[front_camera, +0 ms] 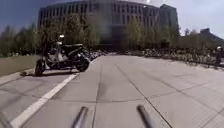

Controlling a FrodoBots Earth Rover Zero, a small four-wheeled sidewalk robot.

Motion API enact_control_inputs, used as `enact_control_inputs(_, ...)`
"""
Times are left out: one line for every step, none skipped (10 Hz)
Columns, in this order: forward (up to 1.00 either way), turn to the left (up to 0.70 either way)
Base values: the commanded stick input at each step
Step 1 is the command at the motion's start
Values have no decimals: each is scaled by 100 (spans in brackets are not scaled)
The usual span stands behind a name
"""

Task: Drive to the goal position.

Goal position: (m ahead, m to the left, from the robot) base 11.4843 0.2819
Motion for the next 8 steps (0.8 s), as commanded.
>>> enact_control_inputs(70, 0)
enact_control_inputs(70, 0)
enact_control_inputs(70, 0)
enact_control_inputs(70, 0)
enact_control_inputs(70, -15)
enact_control_inputs(70, -30)
enact_control_inputs(70, -16)
enact_control_inputs(70, -2)
